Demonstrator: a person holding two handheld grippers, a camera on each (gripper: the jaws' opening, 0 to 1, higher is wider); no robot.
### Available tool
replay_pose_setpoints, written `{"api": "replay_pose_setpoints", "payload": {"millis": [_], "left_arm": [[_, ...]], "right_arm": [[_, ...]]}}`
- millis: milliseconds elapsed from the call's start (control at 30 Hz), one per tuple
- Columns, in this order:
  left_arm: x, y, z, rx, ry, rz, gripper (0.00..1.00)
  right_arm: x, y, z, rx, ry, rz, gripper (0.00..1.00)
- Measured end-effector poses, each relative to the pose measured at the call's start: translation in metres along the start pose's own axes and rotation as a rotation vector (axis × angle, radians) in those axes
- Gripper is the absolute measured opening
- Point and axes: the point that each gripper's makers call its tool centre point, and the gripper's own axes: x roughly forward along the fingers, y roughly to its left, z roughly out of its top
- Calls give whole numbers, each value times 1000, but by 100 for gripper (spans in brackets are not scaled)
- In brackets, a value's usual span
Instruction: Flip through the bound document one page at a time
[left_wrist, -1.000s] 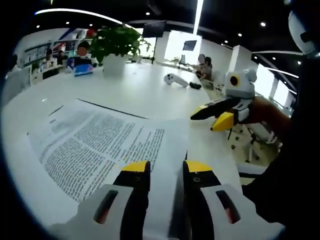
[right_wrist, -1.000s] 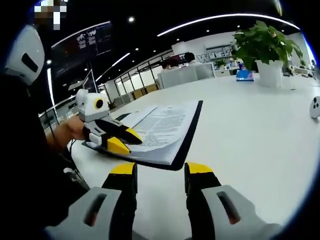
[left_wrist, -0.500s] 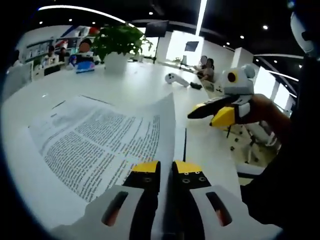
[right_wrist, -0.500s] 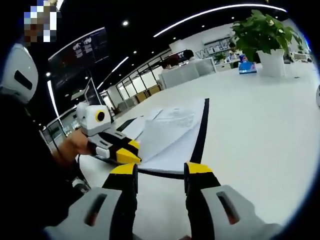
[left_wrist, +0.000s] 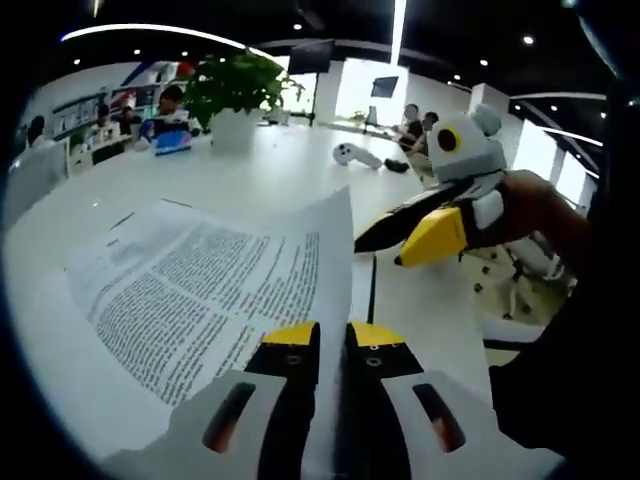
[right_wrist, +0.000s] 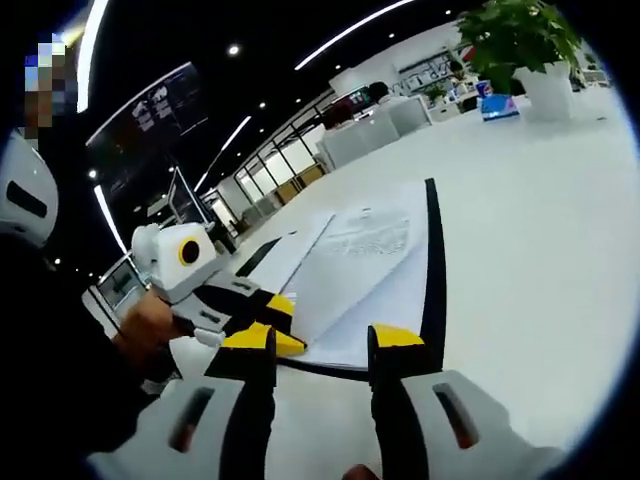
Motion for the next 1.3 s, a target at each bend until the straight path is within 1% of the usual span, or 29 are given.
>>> {"api": "replay_pose_setpoints", "payload": {"millis": [33, 67, 167, 267, 367, 467, 567, 667, 767, 933, 1300], "left_arm": [[1, -1, 0, 19, 7, 4, 14], [1, -2, 0, 22, 9, 5, 14], [4, -5, 1, 52, 22, 8, 16], [8, -9, 2, 80, 32, 3, 17], [11, -12, 3, 112, 37, 0, 17], [10, -10, 4, 109, 35, -5, 17], [10, -10, 4, 98, 25, -11, 17], [10, -10, 4, 95, 19, -8, 17], [9, -10, 4, 92, 13, -5, 17], [9, -9, 4, 89, 3, -5, 17], [10, -9, 4, 86, -1, -11, 17]], "right_arm": [[1, -2, 0, 16, -2, -12, 37], [2, -5, -1, 47, -4, -28, 38], [2, -6, 3, 117, -31, -29, 38], [2, -4, 3, 142, -31, -24, 41], [4, -5, 2, 140, -26, -37, 40], [7, -11, 1, 153, -27, -65, 34], [9, -18, 2, 212, -51, -86, 26], [10, -24, 3, 249, -76, -97, 21], [11, -27, 4, 259, -89, -110, 16], [11, -29, 3, 251, -86, -122, 12], [12, -32, 2, 244, -85, -119, 8]]}}
